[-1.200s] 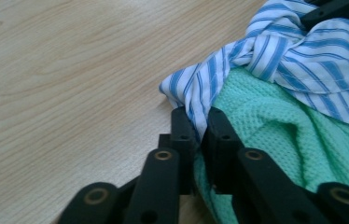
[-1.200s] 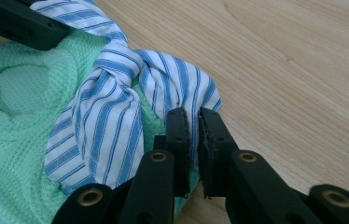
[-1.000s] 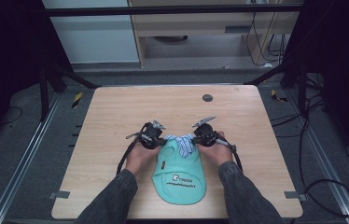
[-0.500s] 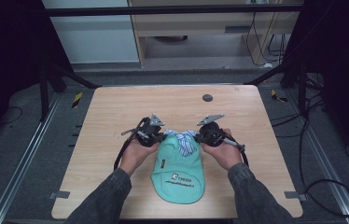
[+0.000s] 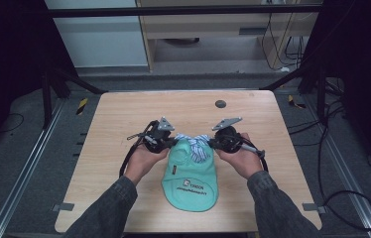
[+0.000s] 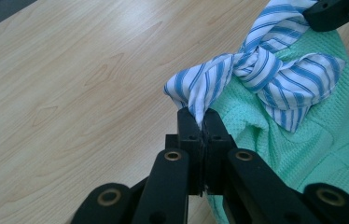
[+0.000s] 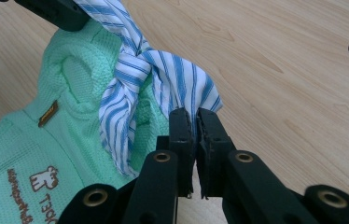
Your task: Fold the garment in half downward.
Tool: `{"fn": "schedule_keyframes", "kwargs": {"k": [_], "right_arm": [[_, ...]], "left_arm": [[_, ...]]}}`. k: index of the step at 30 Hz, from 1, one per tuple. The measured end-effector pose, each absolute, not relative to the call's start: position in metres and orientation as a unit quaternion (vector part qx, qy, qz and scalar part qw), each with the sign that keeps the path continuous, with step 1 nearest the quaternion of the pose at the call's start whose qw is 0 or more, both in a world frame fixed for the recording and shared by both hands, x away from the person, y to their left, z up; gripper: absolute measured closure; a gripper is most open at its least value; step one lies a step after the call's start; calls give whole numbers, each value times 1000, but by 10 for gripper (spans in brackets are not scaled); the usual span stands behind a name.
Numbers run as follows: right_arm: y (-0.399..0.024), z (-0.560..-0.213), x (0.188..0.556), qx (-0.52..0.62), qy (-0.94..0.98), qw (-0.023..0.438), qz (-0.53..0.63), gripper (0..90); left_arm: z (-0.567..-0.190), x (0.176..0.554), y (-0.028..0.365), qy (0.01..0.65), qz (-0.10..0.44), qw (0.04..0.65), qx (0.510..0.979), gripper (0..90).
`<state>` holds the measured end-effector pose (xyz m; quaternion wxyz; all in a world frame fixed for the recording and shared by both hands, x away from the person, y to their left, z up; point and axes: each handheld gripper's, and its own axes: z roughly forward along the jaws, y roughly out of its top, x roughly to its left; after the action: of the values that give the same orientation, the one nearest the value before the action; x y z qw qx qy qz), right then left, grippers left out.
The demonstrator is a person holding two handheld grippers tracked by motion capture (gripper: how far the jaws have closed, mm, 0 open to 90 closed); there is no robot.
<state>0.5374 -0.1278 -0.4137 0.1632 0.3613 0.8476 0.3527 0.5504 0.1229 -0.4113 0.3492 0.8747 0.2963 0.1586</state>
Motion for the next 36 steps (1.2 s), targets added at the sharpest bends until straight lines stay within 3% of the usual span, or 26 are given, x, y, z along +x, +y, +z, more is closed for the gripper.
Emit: {"fn": "schedule_keyframes", "kwargs": {"k": [36], "right_arm": [[-129, -384, 539, 322, 856, 193, 356, 866]], "left_arm": [[-385, 549, 127, 280, 171, 362, 873, 888]]}}
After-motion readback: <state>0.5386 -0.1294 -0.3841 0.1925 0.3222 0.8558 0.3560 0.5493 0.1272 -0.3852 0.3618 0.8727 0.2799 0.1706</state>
